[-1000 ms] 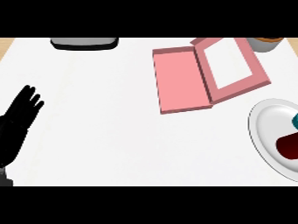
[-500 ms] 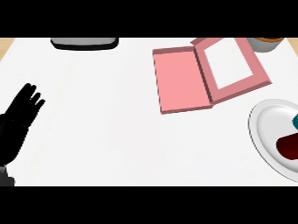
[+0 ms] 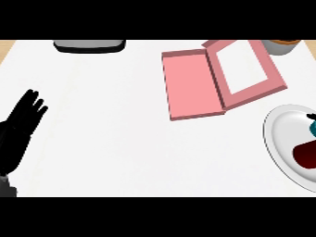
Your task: Pick the can from the plate and place it in the cardboard box
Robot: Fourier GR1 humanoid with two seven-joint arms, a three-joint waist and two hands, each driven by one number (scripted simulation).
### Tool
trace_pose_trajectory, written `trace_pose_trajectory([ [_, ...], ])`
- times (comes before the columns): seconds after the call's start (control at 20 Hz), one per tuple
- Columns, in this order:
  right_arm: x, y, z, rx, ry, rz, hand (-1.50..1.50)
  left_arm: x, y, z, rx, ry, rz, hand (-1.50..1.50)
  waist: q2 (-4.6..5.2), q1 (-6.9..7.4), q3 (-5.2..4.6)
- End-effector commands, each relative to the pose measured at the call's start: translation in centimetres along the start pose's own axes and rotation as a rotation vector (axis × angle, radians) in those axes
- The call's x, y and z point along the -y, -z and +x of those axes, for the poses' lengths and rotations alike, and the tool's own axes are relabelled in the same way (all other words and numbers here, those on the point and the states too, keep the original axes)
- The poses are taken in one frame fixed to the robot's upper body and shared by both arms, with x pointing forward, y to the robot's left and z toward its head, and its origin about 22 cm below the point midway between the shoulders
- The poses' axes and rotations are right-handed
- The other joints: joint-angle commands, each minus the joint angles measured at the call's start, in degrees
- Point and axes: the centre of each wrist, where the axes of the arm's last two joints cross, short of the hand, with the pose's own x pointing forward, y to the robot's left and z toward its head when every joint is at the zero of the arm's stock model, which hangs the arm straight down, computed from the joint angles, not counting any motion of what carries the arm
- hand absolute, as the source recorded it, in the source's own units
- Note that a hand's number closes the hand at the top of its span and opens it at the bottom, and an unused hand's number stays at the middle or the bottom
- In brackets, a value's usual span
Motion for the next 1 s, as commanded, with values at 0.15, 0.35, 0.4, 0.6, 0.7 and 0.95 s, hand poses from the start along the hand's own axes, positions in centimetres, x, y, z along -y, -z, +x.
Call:
trace_pose_trajectory([
  [0.15,-2.0,1.0,0.4,-0.010,-0.004,0.026,-1.50,-0.2,-1.0,0.2,-0.004,0.001,0.000,0.00,-0.02,0.02,0.01],
  [0.35,-0.3,1.1,0.2,-0.020,-0.015,0.023,-1.50,-0.5,0.8,1.6,-0.004,-0.011,-0.004,0.00,0.00,-0.03,0.00],
  [0.4,-1.2,1.9,-1.4,-0.019,-0.005,0.035,-1.50,-0.2,-0.3,1.1,0.002,-0.002,0.009,0.00,0.00,0.09,0.01],
  [0.6,-2.0,1.7,-3.1,-0.019,0.011,0.016,-1.50,-1.5,-0.2,-0.4,0.002,-0.010,0.000,0.00,0.00,-0.02,0.00],
  [0.7,-1.6,2.6,-0.5,-0.023,0.009,-0.001,1.50,0.3,0.8,0.3,0.004,-0.008,0.005,0.00,0.01,-0.01,0.00],
  [0.95,-2.2,2.0,-1.8,0.076,-0.040,-0.050,1.50,-0.7,-0.7,-0.7,-0.014,-0.013,-0.008,0.00,0.00,0.02,0.00],
])
